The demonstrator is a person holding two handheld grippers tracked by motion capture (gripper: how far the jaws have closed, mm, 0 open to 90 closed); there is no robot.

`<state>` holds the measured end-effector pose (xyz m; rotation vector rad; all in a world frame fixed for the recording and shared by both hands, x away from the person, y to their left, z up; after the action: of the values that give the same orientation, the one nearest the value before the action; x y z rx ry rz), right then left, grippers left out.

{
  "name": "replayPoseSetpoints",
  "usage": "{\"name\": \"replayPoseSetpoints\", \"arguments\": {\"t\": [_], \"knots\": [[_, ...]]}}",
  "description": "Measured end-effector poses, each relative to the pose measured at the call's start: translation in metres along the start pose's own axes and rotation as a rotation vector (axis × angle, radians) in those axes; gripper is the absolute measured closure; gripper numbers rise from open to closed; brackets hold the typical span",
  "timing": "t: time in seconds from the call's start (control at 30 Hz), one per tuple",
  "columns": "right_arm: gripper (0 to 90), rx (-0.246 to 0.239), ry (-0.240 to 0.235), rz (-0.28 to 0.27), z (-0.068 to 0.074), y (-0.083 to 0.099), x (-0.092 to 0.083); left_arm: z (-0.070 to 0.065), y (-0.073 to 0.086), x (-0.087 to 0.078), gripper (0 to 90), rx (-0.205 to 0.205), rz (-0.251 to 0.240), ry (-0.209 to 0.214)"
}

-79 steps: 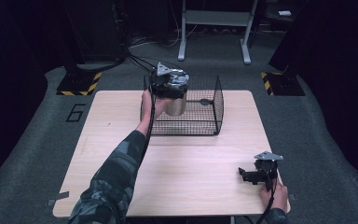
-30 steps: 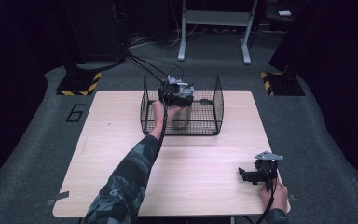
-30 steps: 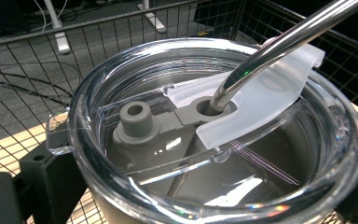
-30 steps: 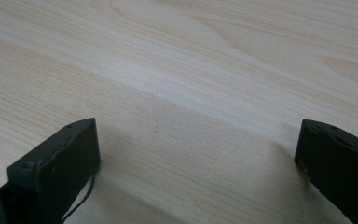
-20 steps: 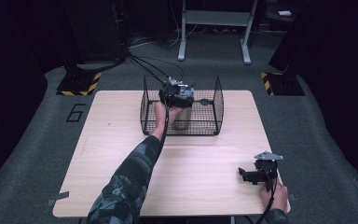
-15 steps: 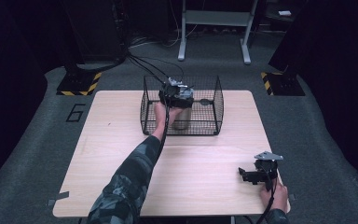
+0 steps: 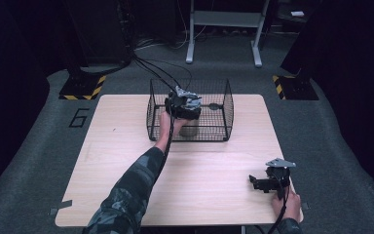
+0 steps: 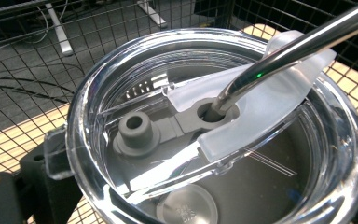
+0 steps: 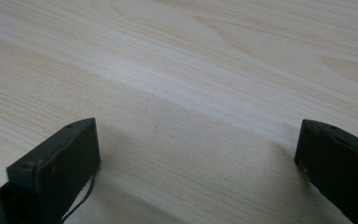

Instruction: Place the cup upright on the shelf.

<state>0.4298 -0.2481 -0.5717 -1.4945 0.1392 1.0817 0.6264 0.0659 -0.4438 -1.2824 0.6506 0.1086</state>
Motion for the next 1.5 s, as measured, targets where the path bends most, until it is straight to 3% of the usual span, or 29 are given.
{"name": "replayPoseSetpoints", "arguments": {"t": [0.03, 0.1, 0.17, 0.33, 0.43, 0.6, 0.87, 1.1, 1.2, 1.37, 1.5], "knots": [[0.0, 0.000, -0.001, 0.005, 0.000, 0.000, 0.000, 0.000, -0.001, -0.001, 2.5, 0.002, -0.005, -0.007], [0.0, 0.001, -0.001, 0.004, 0.000, 0.000, 0.000, 0.000, -0.004, -0.005, 0.0, -0.018, -0.024, 0.020], [0.0, 0.005, -0.001, 0.001, 0.000, 0.000, 0.000, 0.001, -0.006, -0.011, 0.0, -0.007, -0.031, 0.020], [0.0, 0.004, -0.001, 0.001, 0.000, 0.000, 0.000, 0.007, -0.001, -0.026, 0.0, 0.012, 0.012, 0.030], [0.0, 0.005, -0.002, 0.001, 0.000, 0.000, 0.000, 0.015, -0.001, -0.037, 0.0, 0.003, 0.002, 0.036], [0.0, -0.001, 0.000, 0.000, 0.000, 0.000, 0.000, 0.026, -0.004, -0.067, 0.0, 0.000, -0.011, 0.072], [0.0, 0.004, -0.002, 0.001, 0.000, 0.000, 0.000, 0.045, -0.001, -0.119, 0.0, 0.045, -0.052, 0.086], [0.0, 0.001, -0.001, 0.002, 0.001, 0.000, 0.000, 0.073, 0.019, -0.156, 0.1, 0.058, -0.058, 0.041], [0.0, 0.005, 0.004, 0.000, 0.001, 0.000, 0.001, 0.089, 0.032, -0.169, 0.1, 0.044, -0.052, 0.024], [0.0, 0.007, 0.004, 0.000, 0.001, 0.000, 0.000, 0.110, 0.057, -0.183, 0.0, 0.024, -0.033, -0.026], [0.0, 0.007, 0.005, -0.003, 0.001, -0.001, 0.001, 0.118, 0.076, -0.190, 0.0, 0.012, -0.011, -0.033]]}}
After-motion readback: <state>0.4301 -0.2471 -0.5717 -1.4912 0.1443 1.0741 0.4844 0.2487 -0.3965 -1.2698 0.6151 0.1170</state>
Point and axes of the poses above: each handheld gripper's, and its own axes: x roughly forward along the jaws, y roughly out of its underside, z roughly to its left, the point moved 6 cm from there along x, roughly forward along the jaws, and after that the axes turned 13 degrees about -y, right-handed, at the moved point
